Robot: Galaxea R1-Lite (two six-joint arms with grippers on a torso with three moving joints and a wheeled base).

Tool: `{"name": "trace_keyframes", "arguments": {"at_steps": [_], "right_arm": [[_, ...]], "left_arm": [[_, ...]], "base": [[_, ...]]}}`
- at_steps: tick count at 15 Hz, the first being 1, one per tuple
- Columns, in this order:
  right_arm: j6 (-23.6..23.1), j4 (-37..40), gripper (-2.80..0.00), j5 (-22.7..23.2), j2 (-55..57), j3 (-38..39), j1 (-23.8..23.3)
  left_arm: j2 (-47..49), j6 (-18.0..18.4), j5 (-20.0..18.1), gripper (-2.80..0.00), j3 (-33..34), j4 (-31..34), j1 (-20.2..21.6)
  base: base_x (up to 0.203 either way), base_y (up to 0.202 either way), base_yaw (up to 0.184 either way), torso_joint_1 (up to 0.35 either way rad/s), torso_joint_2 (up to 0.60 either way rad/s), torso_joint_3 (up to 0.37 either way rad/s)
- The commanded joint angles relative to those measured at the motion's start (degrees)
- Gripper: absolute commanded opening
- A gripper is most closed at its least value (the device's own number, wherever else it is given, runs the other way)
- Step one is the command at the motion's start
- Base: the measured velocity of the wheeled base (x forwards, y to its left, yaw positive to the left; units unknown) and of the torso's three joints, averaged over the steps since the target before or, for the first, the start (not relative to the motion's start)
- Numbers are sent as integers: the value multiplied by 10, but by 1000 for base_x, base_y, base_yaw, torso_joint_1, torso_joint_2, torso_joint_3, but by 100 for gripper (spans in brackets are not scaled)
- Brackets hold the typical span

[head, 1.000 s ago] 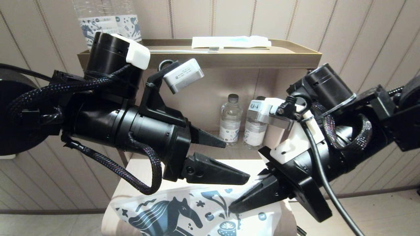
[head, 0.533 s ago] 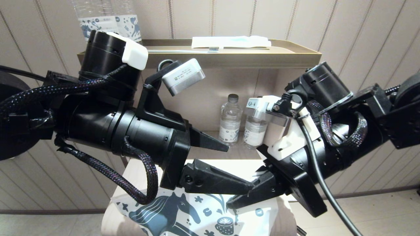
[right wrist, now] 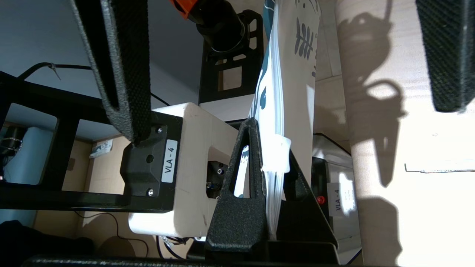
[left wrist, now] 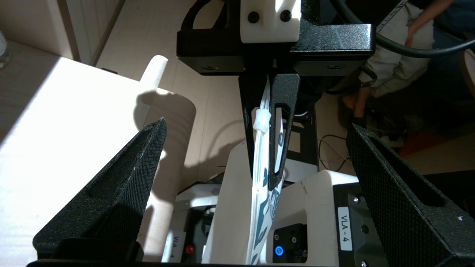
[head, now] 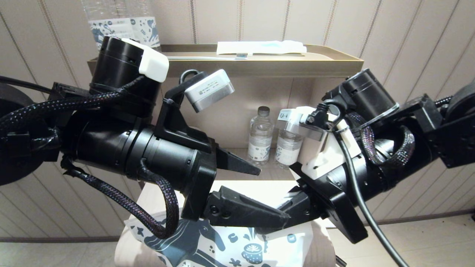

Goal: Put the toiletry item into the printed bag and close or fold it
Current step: Open the storage bag

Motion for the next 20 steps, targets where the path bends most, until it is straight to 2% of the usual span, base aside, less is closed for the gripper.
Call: {"name": "trace_keyframes", "arguments": {"at_steps": [1, 2, 3, 20], "right_arm": [[-1, 1, -280, 3, 2, 0, -1], [1, 1, -280, 3, 3, -2, -1], [7, 1, -280, 3, 3, -5, -1], [9, 2, -280, 3, 4, -11, -2]], "left_arm": [[1, 0, -2, 0, 1, 1, 0], [0, 0, -2, 0, 3, 1, 0], [-1, 0, -2, -280, 4, 1, -2], [-5, -15, -10, -280, 7, 2, -21]], "base": [[0, 0, 0, 0, 0, 0], [0, 0, 0, 0, 0, 0], [0, 0, 0, 0, 0, 0], [0, 0, 0, 0, 0, 0]]}}
